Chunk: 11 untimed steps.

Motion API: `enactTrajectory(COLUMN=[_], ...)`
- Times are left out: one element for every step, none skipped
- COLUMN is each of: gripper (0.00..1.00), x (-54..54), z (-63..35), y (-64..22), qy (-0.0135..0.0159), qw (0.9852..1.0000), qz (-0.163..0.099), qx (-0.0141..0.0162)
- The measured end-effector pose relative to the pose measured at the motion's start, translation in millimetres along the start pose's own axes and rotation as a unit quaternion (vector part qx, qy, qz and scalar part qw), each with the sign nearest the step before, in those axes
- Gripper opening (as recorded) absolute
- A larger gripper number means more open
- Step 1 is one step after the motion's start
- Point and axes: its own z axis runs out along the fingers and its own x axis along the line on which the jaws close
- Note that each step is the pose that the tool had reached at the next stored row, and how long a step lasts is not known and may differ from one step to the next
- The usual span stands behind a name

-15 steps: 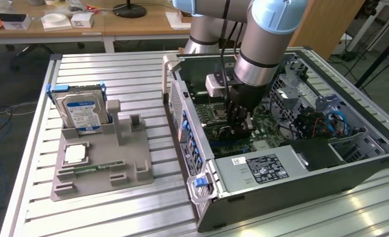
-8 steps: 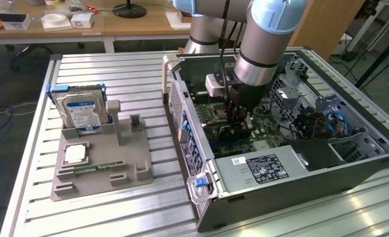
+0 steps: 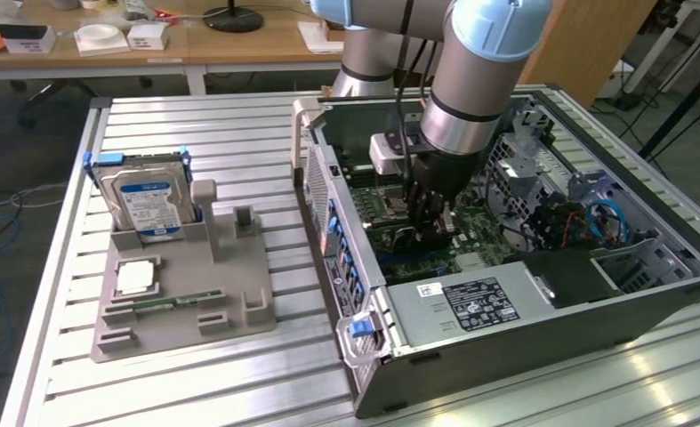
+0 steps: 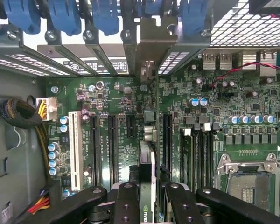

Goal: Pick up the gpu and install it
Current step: 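Insert the gpu into the slot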

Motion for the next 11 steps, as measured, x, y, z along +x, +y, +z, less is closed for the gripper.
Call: enactTrajectory(gripper=[0.26,0.26,0.26,0.26,0.26,0.26,0.26,0.26,0.26,0.26,0.26], x=[0.0,0.1,0.1,0.0,0.0,0.1,0.1,0.1,0.1,0.1,0.1], z=[0.4,0.6,0.8,1.4,1.9,2.1,2.3,2.3,2.4,2.4,2.5], y=[0.4,0.6,0.7,0.8,0.9,0.9,1.0,1.0,1.0,1.0,1.0], qy=[0.0003,0.0005,0.0006,0.0006,0.0006,0.0008,0.0009,0.0011,0.001,0.001,0.001], qw=[1.0,1.0,1.0,1.0,1.0,1.0,1.0,1.0,1.0,1.0,1.0], qz=[0.0,0.0,0.0,0.0,0.0,0.0,0.0,0.0,0.0,0.0,0.0], qx=[0.0001,0.0,0.0,0.0001,0.0001,0.0001,0.0,0.0,0.0,0.0,0.0])
